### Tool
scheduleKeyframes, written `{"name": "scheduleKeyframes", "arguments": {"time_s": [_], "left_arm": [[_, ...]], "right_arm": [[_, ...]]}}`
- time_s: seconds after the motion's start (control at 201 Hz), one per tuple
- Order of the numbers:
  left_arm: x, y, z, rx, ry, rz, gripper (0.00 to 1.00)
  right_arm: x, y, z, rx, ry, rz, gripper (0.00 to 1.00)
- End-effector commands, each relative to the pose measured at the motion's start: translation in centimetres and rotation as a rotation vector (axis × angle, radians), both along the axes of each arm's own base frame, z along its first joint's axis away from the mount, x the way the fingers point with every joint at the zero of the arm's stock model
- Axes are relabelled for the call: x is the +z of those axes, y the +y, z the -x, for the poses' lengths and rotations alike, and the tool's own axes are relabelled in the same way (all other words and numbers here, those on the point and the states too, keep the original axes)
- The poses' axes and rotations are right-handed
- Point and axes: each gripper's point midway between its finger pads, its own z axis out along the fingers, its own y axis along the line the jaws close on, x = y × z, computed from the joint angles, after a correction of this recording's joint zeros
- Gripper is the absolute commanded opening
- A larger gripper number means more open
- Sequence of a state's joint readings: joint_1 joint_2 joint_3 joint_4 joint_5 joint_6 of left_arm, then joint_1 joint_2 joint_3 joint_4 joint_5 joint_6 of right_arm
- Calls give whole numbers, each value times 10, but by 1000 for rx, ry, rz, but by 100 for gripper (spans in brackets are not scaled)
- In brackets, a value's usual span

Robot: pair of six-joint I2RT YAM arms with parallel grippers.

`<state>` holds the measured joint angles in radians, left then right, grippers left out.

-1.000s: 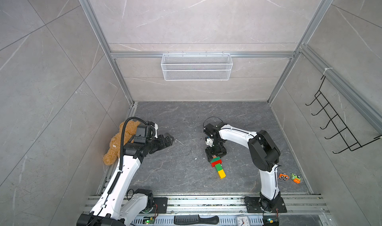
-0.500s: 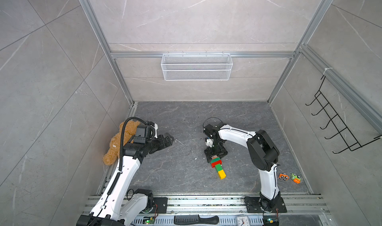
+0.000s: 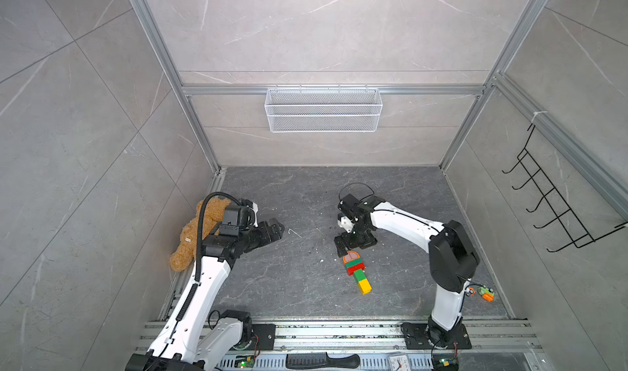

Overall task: Assemble an ice cream with lego
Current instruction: Adjust the lego brick at the center of the board, then reset both arms

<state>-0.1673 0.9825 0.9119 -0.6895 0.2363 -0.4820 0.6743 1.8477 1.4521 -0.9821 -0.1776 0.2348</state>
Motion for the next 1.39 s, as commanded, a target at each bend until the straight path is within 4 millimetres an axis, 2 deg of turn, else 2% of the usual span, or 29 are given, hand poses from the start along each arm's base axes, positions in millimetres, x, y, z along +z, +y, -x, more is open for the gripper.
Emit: {"name": "scheduleKeyframes", "arguments": {"time_s": [0.0,0.149,0.229,0.364,0.493,0.752,0.866,1.006,1.145,1.389], "left_arm": [[15,11,-15,18,-88,-67,97],[13,24,-28,57,-153,-147,97],[13,35,-38,85,-217,-208,98],[8,55,-54,143,-315,-339,99],[-2,68,-62,170,-372,-425,99],[-26,92,-73,223,-495,-542,99],[-39,107,-75,271,-481,-562,99],[-50,113,-80,270,-500,-603,99],[-60,115,-89,264,-521,-634,99],[-75,116,-101,261,-554,-655,99]], "right_arm": [[23,-3,-11,-42,-128,-50,100],[43,-9,-19,-76,-298,-126,100],[53,-18,-24,-90,-403,-131,100],[75,-41,-40,-102,-608,-95,100],[83,-71,-61,-141,-769,-36,100],[68,-134,-98,-271,-964,25,100],[60,-163,-106,-320,-1024,32,100],[53,-191,-112,-366,-1086,30,100],[42,-209,-118,-406,-1131,7,100],[23,-223,-121,-455,-1167,-3,100]]}}
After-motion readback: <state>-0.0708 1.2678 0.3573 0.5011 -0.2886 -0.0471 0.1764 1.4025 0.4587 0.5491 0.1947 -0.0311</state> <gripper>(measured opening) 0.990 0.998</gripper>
